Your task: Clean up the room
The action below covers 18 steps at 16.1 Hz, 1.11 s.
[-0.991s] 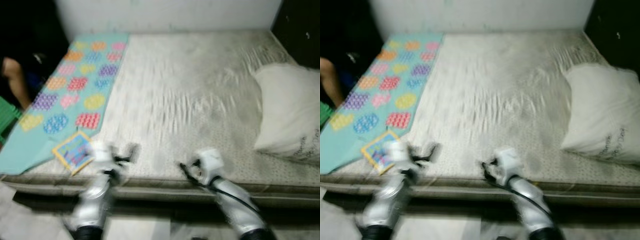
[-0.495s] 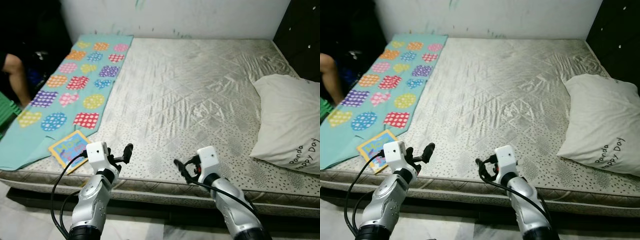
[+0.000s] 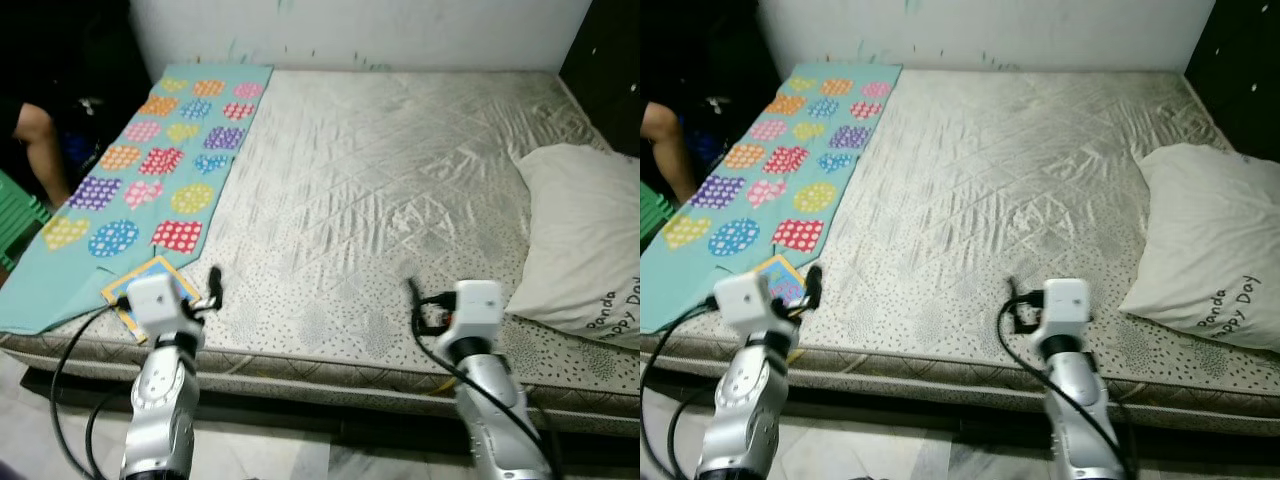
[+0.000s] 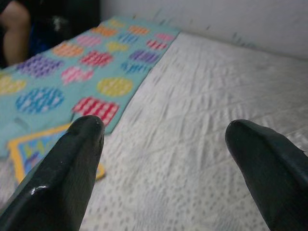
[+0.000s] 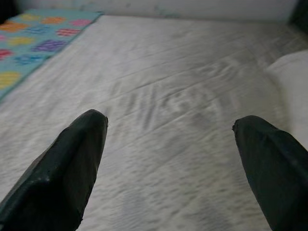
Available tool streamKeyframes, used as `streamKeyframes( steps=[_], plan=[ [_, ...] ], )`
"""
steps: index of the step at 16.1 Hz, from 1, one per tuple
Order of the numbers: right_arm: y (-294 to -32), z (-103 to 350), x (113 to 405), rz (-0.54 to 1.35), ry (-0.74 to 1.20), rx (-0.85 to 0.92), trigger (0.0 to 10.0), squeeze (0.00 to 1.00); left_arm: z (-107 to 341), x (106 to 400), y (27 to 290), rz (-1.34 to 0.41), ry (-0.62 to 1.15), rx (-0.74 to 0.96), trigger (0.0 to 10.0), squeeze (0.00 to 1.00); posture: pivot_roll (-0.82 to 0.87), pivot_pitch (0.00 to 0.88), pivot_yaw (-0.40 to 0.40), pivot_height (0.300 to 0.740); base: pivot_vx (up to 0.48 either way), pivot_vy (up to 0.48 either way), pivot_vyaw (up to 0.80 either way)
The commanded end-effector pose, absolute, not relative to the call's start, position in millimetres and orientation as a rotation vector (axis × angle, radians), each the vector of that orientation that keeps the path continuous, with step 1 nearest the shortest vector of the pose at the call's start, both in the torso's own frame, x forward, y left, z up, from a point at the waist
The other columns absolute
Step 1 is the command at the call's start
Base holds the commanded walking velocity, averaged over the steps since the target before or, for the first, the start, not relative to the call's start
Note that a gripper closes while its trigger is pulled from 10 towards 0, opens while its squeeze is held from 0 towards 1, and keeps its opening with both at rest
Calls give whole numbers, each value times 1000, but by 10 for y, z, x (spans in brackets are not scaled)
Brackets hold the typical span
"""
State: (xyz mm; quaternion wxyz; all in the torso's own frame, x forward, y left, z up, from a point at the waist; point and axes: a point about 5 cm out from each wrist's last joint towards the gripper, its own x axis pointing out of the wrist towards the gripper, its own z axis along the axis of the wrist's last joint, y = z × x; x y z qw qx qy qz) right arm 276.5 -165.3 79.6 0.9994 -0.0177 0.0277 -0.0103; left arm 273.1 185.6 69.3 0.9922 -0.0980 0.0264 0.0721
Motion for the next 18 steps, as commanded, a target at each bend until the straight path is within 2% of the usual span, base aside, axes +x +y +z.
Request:
streamKeyframes(
  steps=[1,8,16,18],
  plan=[
    [-1649,821,2801,-30,37,-64,10000,0,700,2728,1869,146,58,-186,10000,0,-78,67,57,740,0,0,0],
    [-1609,768,2832,-5,52,-91,10000,0,646,2718,1918,123,99,-243,10000,0,-78,62,57,740,0,0,0],
    [-1577,752,2861,18,48,-98,10000,0,628,2750,1906,101,116,-263,10000,0,-81,61,57,740,0,436,0],
    [-1576,748,2861,19,49,-99,10000,0,619,2752,1901,97,124,-256,10000,0,-81,60,57,740,0,163,0]
  ],
)
